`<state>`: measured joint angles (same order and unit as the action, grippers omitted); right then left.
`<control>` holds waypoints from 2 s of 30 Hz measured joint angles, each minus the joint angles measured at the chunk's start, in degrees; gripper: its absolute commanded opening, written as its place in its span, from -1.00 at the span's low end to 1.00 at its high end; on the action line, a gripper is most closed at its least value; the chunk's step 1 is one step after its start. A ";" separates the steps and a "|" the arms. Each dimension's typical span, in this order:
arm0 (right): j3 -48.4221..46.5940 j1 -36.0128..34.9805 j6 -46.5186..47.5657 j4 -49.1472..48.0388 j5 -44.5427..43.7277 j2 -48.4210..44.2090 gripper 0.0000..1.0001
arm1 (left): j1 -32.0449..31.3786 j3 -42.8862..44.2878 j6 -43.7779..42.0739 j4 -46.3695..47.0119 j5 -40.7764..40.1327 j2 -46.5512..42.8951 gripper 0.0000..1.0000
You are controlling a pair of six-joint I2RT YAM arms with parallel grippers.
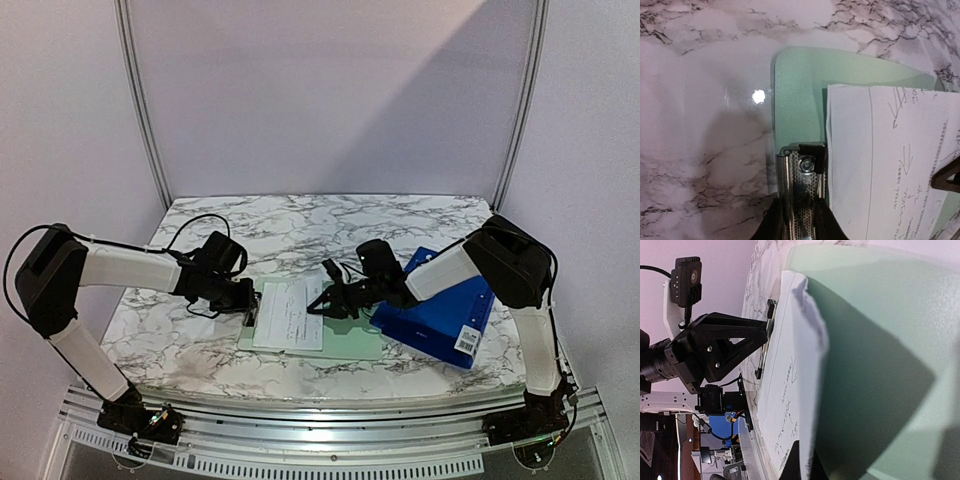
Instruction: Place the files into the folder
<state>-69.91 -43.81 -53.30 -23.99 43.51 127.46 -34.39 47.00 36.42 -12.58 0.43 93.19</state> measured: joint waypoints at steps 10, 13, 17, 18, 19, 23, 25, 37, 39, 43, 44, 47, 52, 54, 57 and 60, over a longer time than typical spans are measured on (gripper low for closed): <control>-1.09 -0.13 1.53 1.14 -1.64 0.20 -1.00 | 0.68 -0.59 0.15 0.90 1.31 -0.31 -1.00; -1.73 -0.33 2.05 2.34 -2.03 0.24 -1.00 | 0.74 -0.68 0.20 1.03 1.51 -0.35 -1.00; -2.78 -0.66 3.45 4.81 -2.93 0.24 -1.00 | 0.85 -0.68 0.20 1.05 1.73 -0.35 -1.00; -3.15 -0.72 4.13 5.75 -3.26 0.24 -1.00 | 0.87 -0.68 0.20 1.05 1.77 -0.35 -1.00; -3.54 -0.83 4.83 6.71 -3.69 0.24 -1.00 | 0.90 -0.68 0.20 1.07 1.81 -0.35 -1.00; -4.76 -1.22 7.76 9.79 -5.20 0.24 -1.00 | 0.98 -0.79 0.22 1.20 2.05 -0.42 -1.00; -5.44 -1.38 9.44 11.21 -5.75 0.24 -1.00 | 1.05 -0.83 0.24 1.25 2.23 -0.48 -1.00; -7.76 -2.78 12.63 14.91 -7.85 0.22 -1.00 | 1.09 -1.11 0.35 1.68 2.47 -0.61 -1.00; -7.85 -3.04 12.63 15.02 -8.07 0.22 -1.00 | 1.09 -1.22 0.42 1.88 2.54 -0.66 -1.00; -8.11 -3.13 12.59 15.45 -8.46 0.22 -1.00 | 1.14 -1.49 0.48 2.34 2.64 -0.74 -1.00; -8.13 -3.13 12.57 15.56 -8.50 0.22 -1.00 | 1.14 -1.53 0.50 2.43 2.69 -0.79 -1.00; -8.15 -3.13 12.48 15.65 -8.55 0.22 -1.00 | 1.16 -1.70 0.55 2.62 2.78 -0.87 -1.00; -8.15 -3.13 12.17 15.69 -8.83 0.22 -1.00 | 1.27 -1.75 0.66 2.69 2.97 -0.94 -1.00; -8.15 -3.13 11.96 15.67 -8.87 0.22 -1.00 | 1.31 -1.75 0.66 2.67 3.06 -0.94 -1.00; -8.15 -3.13 11.32 15.65 -8.87 0.22 -1.00 | 1.31 -1.75 0.68 2.67 3.10 -0.94 -1.00; -8.15 -3.13 10.80 15.63 -8.87 0.22 -1.00 | 1.31 -1.75 0.68 2.67 3.13 -0.94 -1.00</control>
<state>-78.06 -46.94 -42.50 -8.36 34.63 127.68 -33.08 45.25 37.10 -9.91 3.55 92.25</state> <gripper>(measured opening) 0.007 0.175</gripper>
